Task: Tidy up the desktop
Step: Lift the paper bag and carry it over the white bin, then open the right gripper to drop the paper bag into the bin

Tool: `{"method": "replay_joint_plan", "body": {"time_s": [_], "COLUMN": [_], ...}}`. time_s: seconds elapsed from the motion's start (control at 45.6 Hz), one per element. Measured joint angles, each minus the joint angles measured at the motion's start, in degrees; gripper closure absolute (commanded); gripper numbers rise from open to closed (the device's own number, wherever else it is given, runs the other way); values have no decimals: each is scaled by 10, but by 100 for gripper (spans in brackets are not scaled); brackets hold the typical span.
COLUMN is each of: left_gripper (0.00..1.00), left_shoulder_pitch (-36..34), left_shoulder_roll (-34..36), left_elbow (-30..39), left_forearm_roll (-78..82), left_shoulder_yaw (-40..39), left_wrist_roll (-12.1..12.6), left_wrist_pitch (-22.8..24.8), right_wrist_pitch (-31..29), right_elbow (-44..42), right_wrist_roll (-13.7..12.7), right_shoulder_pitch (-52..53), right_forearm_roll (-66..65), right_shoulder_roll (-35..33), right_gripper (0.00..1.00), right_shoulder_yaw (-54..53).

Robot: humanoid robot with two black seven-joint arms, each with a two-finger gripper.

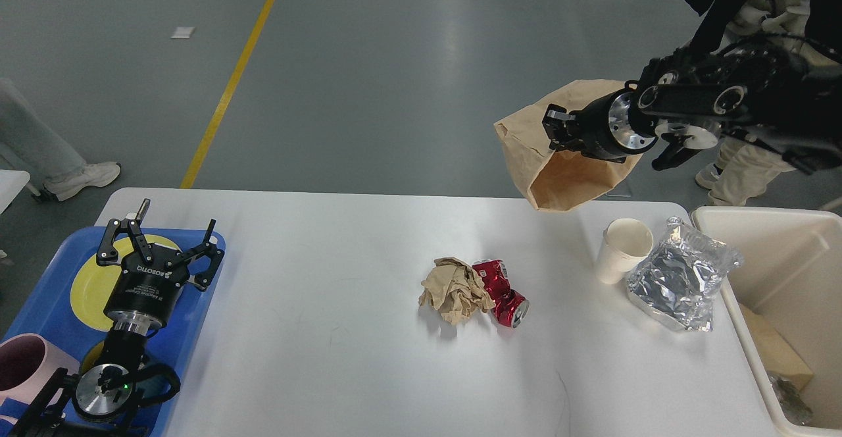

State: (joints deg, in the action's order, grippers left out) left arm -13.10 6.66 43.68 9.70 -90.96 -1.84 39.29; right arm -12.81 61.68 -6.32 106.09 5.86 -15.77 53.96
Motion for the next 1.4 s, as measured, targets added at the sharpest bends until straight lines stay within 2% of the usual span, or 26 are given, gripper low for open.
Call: {"method": "replay_joint_plan", "body": {"time_s": [0.11,0.263,0.329,0.548,0.767,0.899,0.986,1.162,1.271,1.403], "left_gripper": [3,3,3,3,3,3,3,3,3,3], "left_shoulder_pitch": [0,0,0,0,1,1,1,1,1,1], "left_shoulder_roll": [0,0,0,0,0,0,0,0,0,0], "left_elbow": [0,0,0,0,0,0,0,0,0,0], "left_forearm_roll": [0,0,0,0,0,0,0,0,0,0], "left_shoulder_yaw": [0,0,0,0,0,0,0,0,0,0], "left_wrist_roll": [0,0,-1,-1,-1,-1,-2,-2,-2,-1], "left_wrist_pitch": [0,0,0,0,0,0,0,0,0,0], "right_wrist_pitch": [-59,-176,-206,-236,-266,-231,-194,-161,-146,-97], "right_elbow": [102,201,242,370,382,365,342,225,125,49], "right_wrist_roll": [0,0,0,6,8,8,5,3,7,8], "right_shoulder_pitch": [128,251,296,439,466,436,387,243,116,-54], "right_forearm_roll": [0,-9,-23,-98,-110,-146,-180,-256,-272,-275], "right_shoulder_roll": [1,-13,-22,-41,-55,-116,-183,-313,-380,-404], "right_gripper": [100,100,100,100,100,100,100,100,100,100], "right_shoulder_yaw": [87,178,213,298,358,392,414,413,352,223]}}
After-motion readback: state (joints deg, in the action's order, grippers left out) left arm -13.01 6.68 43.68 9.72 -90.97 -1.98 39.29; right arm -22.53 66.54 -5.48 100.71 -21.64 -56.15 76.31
